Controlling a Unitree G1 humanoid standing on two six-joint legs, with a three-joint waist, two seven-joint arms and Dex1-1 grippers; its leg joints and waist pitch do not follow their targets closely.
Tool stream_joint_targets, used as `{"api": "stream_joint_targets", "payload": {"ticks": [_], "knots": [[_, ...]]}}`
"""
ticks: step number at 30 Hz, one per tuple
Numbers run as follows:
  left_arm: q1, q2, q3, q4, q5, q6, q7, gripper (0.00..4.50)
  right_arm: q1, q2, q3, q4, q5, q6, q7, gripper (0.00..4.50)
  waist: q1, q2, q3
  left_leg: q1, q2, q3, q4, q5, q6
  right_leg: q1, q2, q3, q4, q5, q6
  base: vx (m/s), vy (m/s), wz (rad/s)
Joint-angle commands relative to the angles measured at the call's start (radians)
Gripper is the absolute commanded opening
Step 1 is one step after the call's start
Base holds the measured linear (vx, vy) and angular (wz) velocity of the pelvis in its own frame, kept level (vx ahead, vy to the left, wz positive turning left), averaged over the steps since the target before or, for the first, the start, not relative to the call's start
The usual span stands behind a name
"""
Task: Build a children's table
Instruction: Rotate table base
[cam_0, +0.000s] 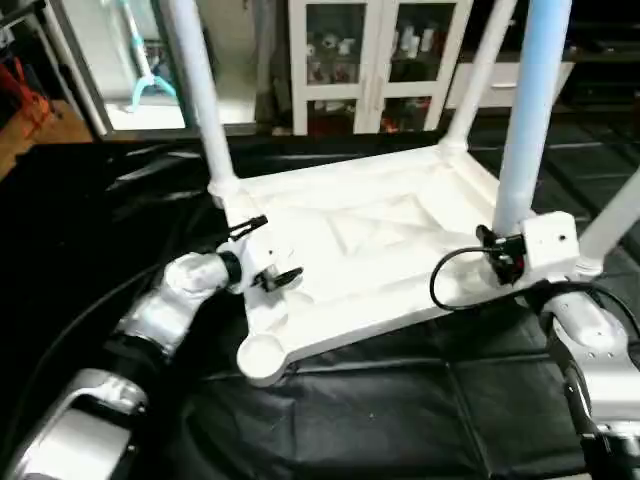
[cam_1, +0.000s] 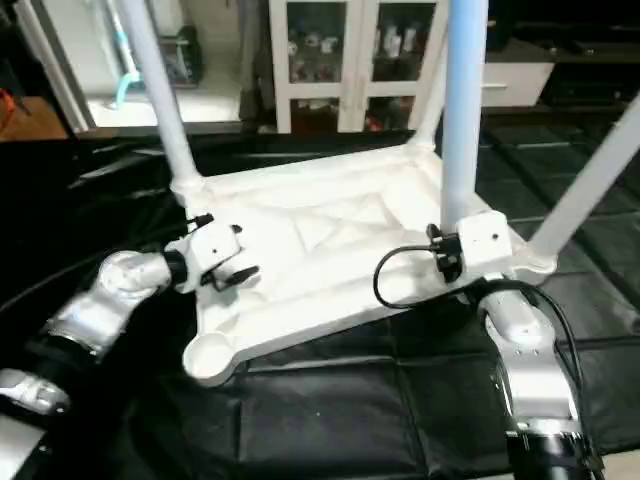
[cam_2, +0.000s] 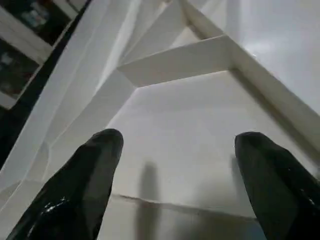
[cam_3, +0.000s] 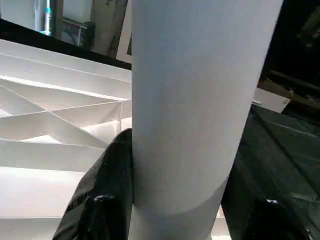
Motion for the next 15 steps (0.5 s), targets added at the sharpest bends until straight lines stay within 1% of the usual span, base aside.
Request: {"api": "stream_joint_targets", "payload": {"ticks": [1, 2, 3, 4, 5, 6, 7, 8, 9, 10, 11, 12, 13, 14, 15], "knots": [[0.057, 0.041, -0.053, 0.038, 0.029, 0.036, -0.095, 3.96, -0.022, -0.001, 0.003, 0.037, 0.002, -0.018, 0.014, 1.86, 0.004, -0.014, -0.048, 0.012, 0.067, -0.034, -0.083, -0.313, 0.027, 0.020, -0.072, 0.037, -0.086, -0.162, -0.242, 0.000, 0.000, 0.00], [0.077, 0.061, -0.059, 0.008, 0.014, 0.054, -0.157, 3.96, -0.032, -0.001, 0.008, 0.058, 0.000, -0.031, 0.019, 1.86, 0.002, -0.014, -0.050, 0.012, 0.066, -0.032, -0.083, -0.311, 0.025, 0.020, -0.071, 0.037, -0.086, -0.156, -0.241, 0.000, 0.000, 0.00], [0.094, 0.075, -0.058, -0.027, -0.009, 0.073, -0.205, 3.96, -0.042, 0.000, 0.010, 0.075, -0.001, -0.041, 0.023, 1.86, 0.001, -0.016, -0.051, 0.014, 0.067, -0.031, -0.082, -0.299, 0.030, 0.019, -0.073, 0.039, -0.085, -0.141, -0.248, 0.000, 0.000, 0.00], [0.108, 0.087, -0.057, -0.058, -0.030, 0.091, -0.246, 3.96, -0.050, 0.001, 0.012, 0.089, -0.001, -0.049, 0.026, 1.86, 0.000, -0.015, -0.052, 0.017, 0.067, -0.030, -0.080, -0.287, 0.034, 0.019, -0.077, 0.040, -0.085, -0.124, -0.258, 0.000, 0.000, 0.00], [0.108, 0.087, -0.057, -0.058, -0.030, 0.091, -0.246, 3.96, -0.050, 0.001, 0.012, 0.089, -0.001, -0.049, 0.026, 1.86, -0.006, -0.015, -0.052, 0.013, 0.066, -0.029, -0.081, -0.275, 0.039, 0.021, -0.075, 0.039, -0.083, -0.113, -0.264, 0.000, 0.000, 0.00], [0.130, 0.104, -0.049, -0.115, -0.068, 0.125, -0.298, 3.96, -0.062, 0.002, 0.015, 0.108, 0.000, -0.064, 0.029, 1.86, -0.005, -0.013, -0.052, 0.018, 0.065, -0.025, -0.079, -0.263, 0.049, 0.018, -0.070, 0.038, -0.084, -0.087, -0.271, 0.000, 0.000, 0.00], [0.142, 0.114, -0.043, -0.150, -0.090, 0.144, -0.321, 3.96, -0.072, 0.005, 0.018, 0.119, 0.001, -0.072, 0.032, 1.86, -0.005, -0.013, -0.054, 0.017, 0.067, -0.025, -0.078, -0.243, 0.059, 0.021, -0.073, 0.038, -0.080, -0.058, -0.284, 0.000, 0.000, 0.00], [0.142, 0.114, -0.043, -0.150, -0.090, 0.144, -0.321, 3.96, -0.072, 0.005, 0.018, 0.119, 0.001, -0.072, 0.032, 1.86, -0.007, -0.012, -0.055, 0.016, 0.066, -0.024, -0.076, -0.231, 0.065, 0.022, -0.072, 0.038, -0.079, -0.042, -0.289, 0.000, 0.000, 0.00], [0.162, 0.134, -0.033, -0.211, -0.128, 0.181, -0.364, 3.96, -0.094, 0.009, 0.023, 0.143, 0.001, -0.087, 0.039, 1.86, -0.006, -0.012, -0.053, 0.018, 0.066, -0.022, -0.076, -0.225, 0.075, 0.020, -0.070, 0.038, -0.080, -0.033, -0.293, 0.000, 0.000, 0.00], [0.162, 0.134, -0.033, -0.211, -0.128, 0.181, -0.364, 3.96, -0.094, 0.009, 0.023, 0.143, 0.001, -0.087, 0.039, 1.86, -0.011, -0.012, -0.053, 0.014, 0.065, -0.023, -0.077, -0.226, 0.077, 0.023, -0.070, 0.036, -0.077, -0.042, -0.299, 0.000, 0.000, 0.00], [0.184, 0.157, -0.026, -0.281, -0.165, 0.220, -0.410, 3.96, -0.123, 0.016, 0.030, 0.175, 0.001, -0.104, 0.049, 1.86, -0.010, -0.012, -0.052, 0.016, 0.067, -0.022, -0.077, -0.232, 0.075, 0.021, -0.070, 0.035, -0.079, -0.055, -0.298, 0.000, 0.000, 0.00], [0.195, 0.165, -0.021, -0.313, -0.178, 0.237, -0.426, 3.96, -0.139, 0.021, 0.036, 0.192, -0.001, -0.114, 0.055, 1.86, -0.016, -0.011, -0.053, 0.016, 0.067, -0.023, -0.078, -0.241, 0.071, 0.020, -0.070, 0.035, -0.077, -0.066, -0.301, 0.000, 0.000, 0.00], [0.200, 0.167, -0.019, -0.331, -0.187, 0.247, -0.432, 3.96, -0.151, 0.027, 0.040, 0.203, 0.000, -0.119, 0.060, 1.86, -0.016, -0.010, -0.054, 0.017, 0.067, -0.022, -0.078, -0.243, 0.069, 0.021, -0.068, 0.035, -0.077, -0.067, -0.301, 0.000, 0.000, 0.00], [0.210, 0.170, -0.015, -0.361, -0.201, 0.263, -0.443, 3.96, -0.172, 0.038, 0.049, 0.224, 0.001, -0.128, 0.068, 1.86, -0.018, -0.012, -0.053, 0.016, 0.067, -0.021, -0.077, -0.239, 0.070, 0.019, -0.068, 0.036, -0.077, -0.063, -0.302, 0.000, 0.000, 0.00], [0.215, 0.171, -0.011, -0.380, -0.208, 0.275, -0.447, 3.96, -0.187, 0.046, 0.055, 0.241, 0.000, -0.138, 0.072, 1.86, -0.020, -0.011, -0.054, 0.014, 0.066, -0.021, -0.077, -0.231, 0.072, 0.019, -0.068, 0.036, -0.076, -0.060, -0.300, 0.000, 0.000, 0.00]]}}
